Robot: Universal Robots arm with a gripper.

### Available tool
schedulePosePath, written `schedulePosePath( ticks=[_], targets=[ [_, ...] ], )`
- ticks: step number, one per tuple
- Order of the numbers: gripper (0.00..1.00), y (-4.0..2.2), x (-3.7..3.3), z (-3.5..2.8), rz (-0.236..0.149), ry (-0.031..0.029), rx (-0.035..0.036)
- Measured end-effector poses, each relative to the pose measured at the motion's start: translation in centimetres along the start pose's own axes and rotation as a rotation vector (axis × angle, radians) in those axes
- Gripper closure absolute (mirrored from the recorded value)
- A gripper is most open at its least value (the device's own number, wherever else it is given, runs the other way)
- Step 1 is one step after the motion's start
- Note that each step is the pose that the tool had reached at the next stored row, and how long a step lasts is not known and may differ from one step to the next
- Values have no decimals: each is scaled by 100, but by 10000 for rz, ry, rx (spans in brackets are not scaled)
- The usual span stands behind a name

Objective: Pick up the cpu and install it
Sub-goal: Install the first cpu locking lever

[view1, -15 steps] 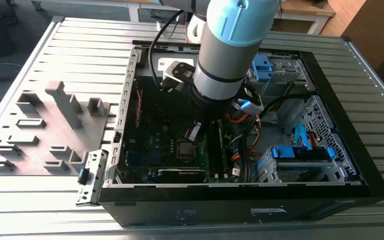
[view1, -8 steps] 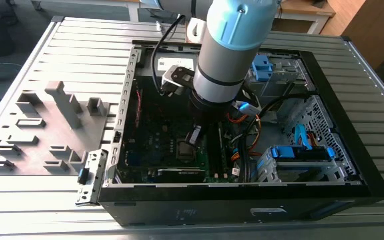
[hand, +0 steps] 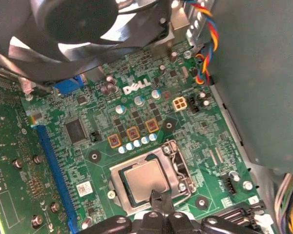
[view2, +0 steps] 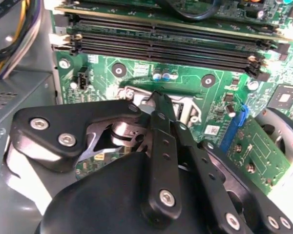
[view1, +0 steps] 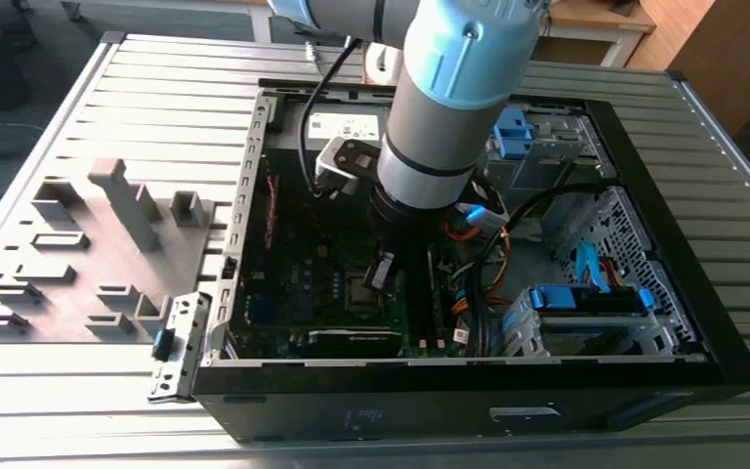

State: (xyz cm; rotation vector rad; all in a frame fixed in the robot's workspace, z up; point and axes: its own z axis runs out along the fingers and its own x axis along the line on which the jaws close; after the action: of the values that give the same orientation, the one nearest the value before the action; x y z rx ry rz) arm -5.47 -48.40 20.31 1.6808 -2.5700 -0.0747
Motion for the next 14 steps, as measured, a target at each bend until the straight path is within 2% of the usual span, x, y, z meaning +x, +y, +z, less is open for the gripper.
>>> schedulePosePath(
  ticks=[4, 9, 14],
  targets=[
    [89, -21, 22, 17, -64, 19, -12],
    [89, -88, -5, 44, -104, 45, -57],
    [89, -97, 11, 52, -106, 40, -58]
  ],
)
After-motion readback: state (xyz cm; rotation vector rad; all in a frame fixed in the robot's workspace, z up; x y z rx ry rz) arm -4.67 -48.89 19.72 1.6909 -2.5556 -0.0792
